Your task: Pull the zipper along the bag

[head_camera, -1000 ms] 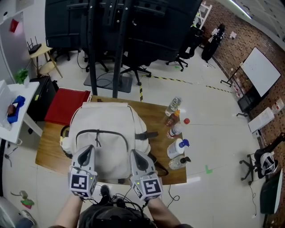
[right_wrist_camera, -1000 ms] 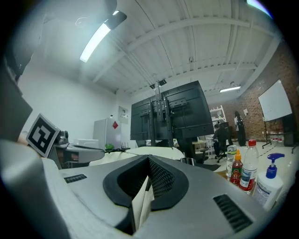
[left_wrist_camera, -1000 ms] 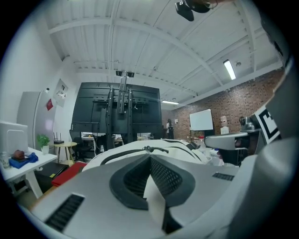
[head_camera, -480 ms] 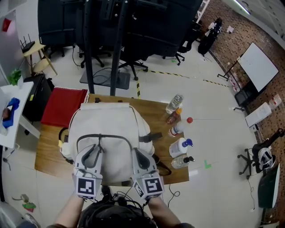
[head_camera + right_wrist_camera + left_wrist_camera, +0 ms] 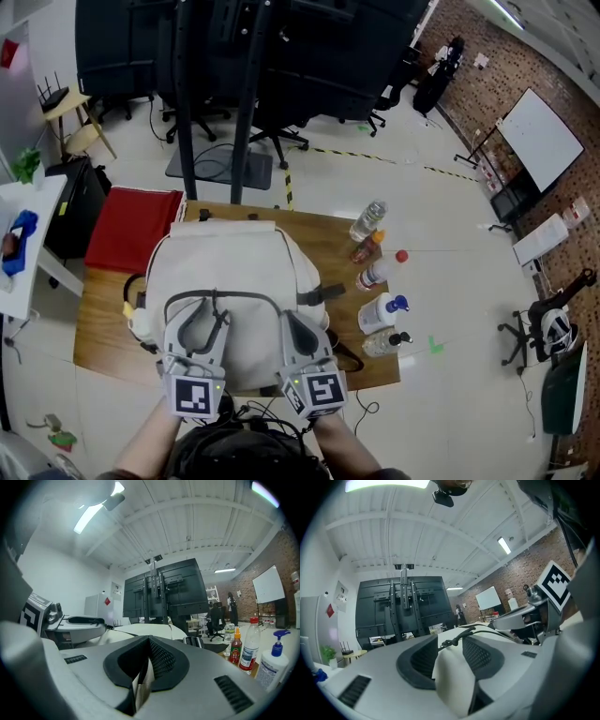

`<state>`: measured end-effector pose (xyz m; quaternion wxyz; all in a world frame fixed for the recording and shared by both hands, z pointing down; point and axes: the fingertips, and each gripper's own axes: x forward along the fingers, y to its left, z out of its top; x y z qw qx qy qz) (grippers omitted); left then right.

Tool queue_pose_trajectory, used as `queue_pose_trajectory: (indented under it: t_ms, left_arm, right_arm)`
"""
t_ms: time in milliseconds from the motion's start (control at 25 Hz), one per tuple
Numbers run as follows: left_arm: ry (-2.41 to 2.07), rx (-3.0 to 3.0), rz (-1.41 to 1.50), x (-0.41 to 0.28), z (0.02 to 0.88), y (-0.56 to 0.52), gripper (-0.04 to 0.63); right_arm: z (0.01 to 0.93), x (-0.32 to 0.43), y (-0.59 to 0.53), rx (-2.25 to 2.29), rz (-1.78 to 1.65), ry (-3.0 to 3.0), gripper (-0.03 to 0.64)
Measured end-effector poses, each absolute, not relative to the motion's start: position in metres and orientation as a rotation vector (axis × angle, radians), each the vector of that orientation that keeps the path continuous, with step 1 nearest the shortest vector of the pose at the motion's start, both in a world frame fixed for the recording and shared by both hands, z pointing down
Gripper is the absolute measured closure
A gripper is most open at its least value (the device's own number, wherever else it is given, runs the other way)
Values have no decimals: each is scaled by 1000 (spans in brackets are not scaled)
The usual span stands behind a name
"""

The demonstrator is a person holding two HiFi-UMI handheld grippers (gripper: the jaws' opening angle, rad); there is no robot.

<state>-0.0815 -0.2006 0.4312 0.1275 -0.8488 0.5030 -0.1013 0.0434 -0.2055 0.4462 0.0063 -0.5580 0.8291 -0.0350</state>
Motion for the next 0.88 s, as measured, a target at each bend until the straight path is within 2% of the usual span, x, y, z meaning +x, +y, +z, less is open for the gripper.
queue_pose_trajectory:
  t_ms: [320, 400, 520, 880]
  left_arm:
    - [1411, -2462, -203, -75, 419, -213, 413]
    - [1403, -2470, -189, -78, 418, -214, 496]
    - [1384, -2496, -170, -81, 419, -216, 528]
    - [1360, -2555, -113, -86, 414, -216, 534]
  right_arm:
    - [444, 43, -219, -1770, -95, 2570, 589]
    - [445, 42, -220, -1777, -91, 2564, 589]
    - [446, 41, -224, -1800, -87, 2551, 589]
    - [441, 50, -219, -1888, -82, 2507, 589]
